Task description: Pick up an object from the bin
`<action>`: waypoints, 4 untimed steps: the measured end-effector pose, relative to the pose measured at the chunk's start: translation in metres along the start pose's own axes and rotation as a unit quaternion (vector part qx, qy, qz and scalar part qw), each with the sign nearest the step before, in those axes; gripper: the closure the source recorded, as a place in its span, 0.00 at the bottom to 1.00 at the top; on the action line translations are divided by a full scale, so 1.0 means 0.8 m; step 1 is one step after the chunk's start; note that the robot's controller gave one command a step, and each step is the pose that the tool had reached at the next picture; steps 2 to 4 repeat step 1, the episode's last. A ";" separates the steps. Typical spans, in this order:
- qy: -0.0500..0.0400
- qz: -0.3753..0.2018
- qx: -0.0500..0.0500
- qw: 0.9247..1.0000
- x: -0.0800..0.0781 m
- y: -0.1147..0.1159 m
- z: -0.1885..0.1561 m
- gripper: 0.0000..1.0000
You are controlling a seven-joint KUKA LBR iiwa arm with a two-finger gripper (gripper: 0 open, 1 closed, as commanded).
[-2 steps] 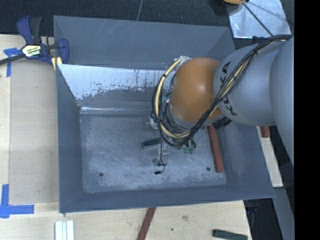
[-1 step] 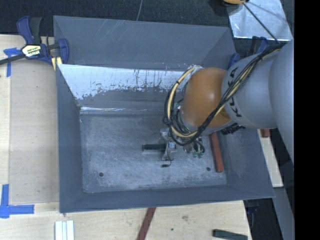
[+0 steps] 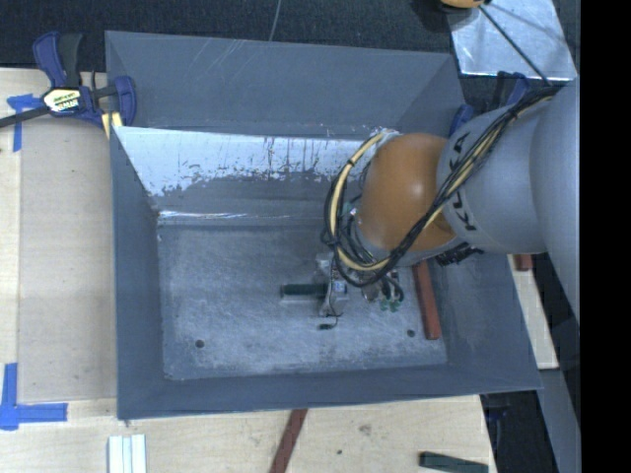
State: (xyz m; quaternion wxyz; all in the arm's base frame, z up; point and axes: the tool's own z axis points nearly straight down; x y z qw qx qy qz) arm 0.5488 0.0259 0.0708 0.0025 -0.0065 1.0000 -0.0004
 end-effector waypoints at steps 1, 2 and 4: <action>0.000 -0.034 0.000 0.999 -0.016 0.008 -0.171 1.00; 0.000 -0.034 0.000 0.999 -0.016 0.008 -0.171 1.00; 0.000 -0.034 0.000 0.999 -0.016 0.008 -0.171 1.00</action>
Offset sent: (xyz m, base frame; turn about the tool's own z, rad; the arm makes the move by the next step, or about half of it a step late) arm 0.0000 0.0000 0.0000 0.0000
